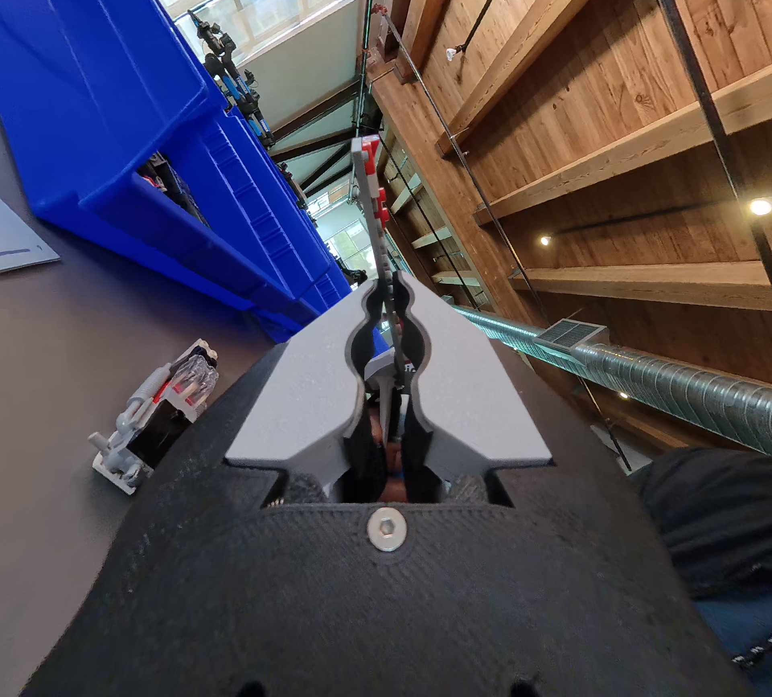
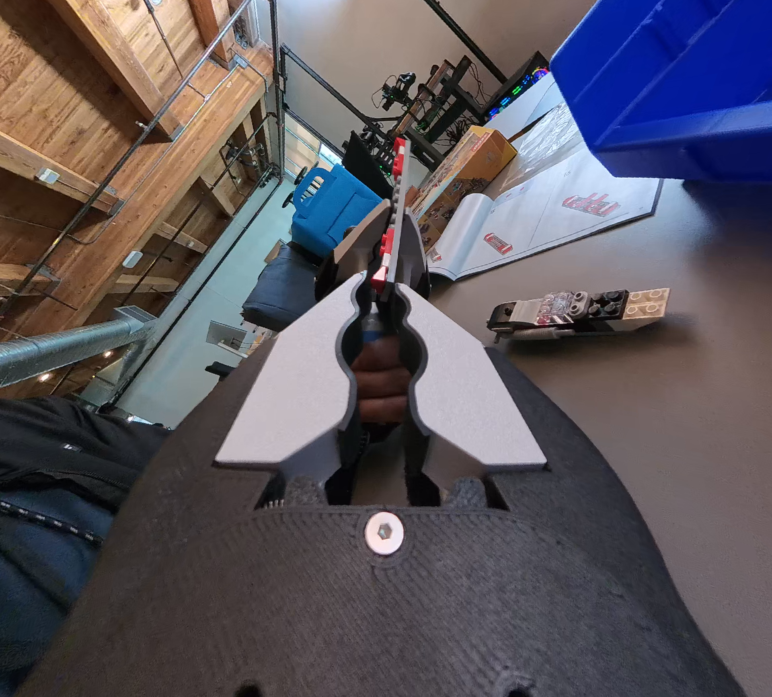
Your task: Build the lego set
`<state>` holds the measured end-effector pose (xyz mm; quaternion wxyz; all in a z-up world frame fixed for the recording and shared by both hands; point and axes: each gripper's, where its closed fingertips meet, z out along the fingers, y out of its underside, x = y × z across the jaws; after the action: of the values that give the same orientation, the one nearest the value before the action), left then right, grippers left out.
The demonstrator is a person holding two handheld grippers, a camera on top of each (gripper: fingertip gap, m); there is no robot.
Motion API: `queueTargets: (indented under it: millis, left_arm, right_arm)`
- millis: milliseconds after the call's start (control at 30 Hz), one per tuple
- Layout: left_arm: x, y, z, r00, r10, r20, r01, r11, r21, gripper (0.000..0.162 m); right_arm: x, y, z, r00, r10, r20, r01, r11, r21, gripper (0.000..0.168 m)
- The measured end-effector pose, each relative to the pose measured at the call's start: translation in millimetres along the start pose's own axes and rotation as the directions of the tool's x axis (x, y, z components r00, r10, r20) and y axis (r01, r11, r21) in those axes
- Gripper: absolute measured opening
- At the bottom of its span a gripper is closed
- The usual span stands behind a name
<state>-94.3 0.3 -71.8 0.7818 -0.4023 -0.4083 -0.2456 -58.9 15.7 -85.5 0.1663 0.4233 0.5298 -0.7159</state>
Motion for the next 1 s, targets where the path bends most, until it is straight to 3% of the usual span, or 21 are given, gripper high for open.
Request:
queueTargets:
  millis: [600, 833, 1000]
  left_arm:
    - [7.5, 5.1, 2.0, 0.994, 0.103, -0.034, -0.105, 0.991, -0.078, 0.004]
    - [7.5, 0.1, 0.6, 0.997, 0.016, -0.076, -0.017, 1.000, -0.022, 0.005]
    - [20.1, -19.1, -8.3, 0.977, -0.047, -0.210, 0.066, 0.994, 0.082, 0.005]
  right_arm:
    - [-2.2, 4.6, -4.1, 0.998, 0.057, -0.002, -0.057, 0.997, -0.057, 0.009]
    - [-5.3, 0.3, -1.3, 1.000, 0.013, -0.001, -0.013, 0.999, -0.040, 0.009]
    - [-14.6, -3.3, 2.9, 0.999, -0.015, 0.034, 0.016, 1.000, -0.012, 0.029]
